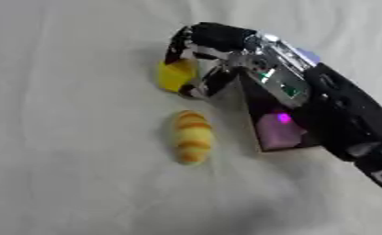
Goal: Pick up objects on the table and place them in the box.
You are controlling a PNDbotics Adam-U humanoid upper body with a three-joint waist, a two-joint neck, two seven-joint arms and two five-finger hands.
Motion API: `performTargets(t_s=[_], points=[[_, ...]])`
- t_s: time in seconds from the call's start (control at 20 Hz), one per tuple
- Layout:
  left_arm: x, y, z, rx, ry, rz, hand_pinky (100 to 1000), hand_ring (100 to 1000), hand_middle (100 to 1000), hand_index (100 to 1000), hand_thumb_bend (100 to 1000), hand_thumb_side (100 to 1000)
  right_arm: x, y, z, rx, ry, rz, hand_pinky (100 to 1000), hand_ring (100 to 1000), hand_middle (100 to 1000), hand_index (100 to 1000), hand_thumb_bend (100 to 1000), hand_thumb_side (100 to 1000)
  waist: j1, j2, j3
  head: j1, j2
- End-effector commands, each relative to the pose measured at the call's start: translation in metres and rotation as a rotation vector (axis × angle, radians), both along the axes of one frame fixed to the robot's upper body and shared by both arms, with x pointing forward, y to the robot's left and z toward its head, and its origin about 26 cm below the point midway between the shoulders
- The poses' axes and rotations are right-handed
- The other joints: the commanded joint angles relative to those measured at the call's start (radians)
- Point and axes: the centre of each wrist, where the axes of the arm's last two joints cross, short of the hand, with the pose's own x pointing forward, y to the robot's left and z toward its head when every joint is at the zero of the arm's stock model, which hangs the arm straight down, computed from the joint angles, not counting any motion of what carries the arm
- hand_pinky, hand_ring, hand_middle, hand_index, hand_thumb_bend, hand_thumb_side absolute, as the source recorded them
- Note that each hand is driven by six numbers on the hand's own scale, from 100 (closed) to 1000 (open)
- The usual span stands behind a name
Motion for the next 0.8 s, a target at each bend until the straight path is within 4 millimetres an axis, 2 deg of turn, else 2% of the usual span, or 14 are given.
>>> performTargets(t_s=[0.05, 0.15, 0.25, 0.45, 0.6, 0.8], points=[[-0.002, -0.001, 0.008, 0.018, -0.027, -0.003, 699, 691, 656, 784, 100, 635, 0.000, -0.005, 0.008, 0.030, -0.066, -0.017, 860, 666, 528, 661, 386, 100, -0.010, -0.004, 0.001, -0.006, -0.010], [-0.002, -0.001, 0.008, 0.018, -0.025, -0.004, 698, 691, 656, 783, 100, 636, 0.000, -0.004, 0.008, 0.055, -0.091, -0.011, 859, 649, 505, 635, 389, 100, -0.009, -0.004, 0.000, -0.006, -0.009], [-0.002, 0.000, 0.007, 0.018, -0.022, -0.003, 698, 691, 656, 784, 100, 635, 0.000, -0.003, 0.006, 0.088, -0.100, -0.003, 857, 633, 482, 609, 293, 100, -0.008, -0.006, -0.003, -0.004, -0.005], [-0.003, 0.001, 0.006, 0.018, -0.015, 0.003, 699, 692, 656, 784, 100, 635, -0.005, -0.001, 0.009, 0.136, -0.081, 0.017, 858, 623, 464, 590, 190, 100, -0.006, -0.015, -0.011, -0.001, 0.005], [-0.003, 0.001, 0.005, 0.021, -0.008, 0.006, 699, 692, 657, 784, 100, 635, -0.013, 0.003, 0.018, 0.159, -0.078, 0.046, 859, 623, 462, 589, 153, 100, -0.005, -0.025, -0.015, 0.000, 0.009], [-0.004, 0.003, 0.003, 0.025, -0.003, 0.011, 699, 692, 657, 784, 100, 633, -0.032, 0.009, 0.041, 0.208, -0.110, 0.090, 862, 621, 454, 584, 111, 100, -0.002, -0.036, -0.021, 0.000, 0.014]])
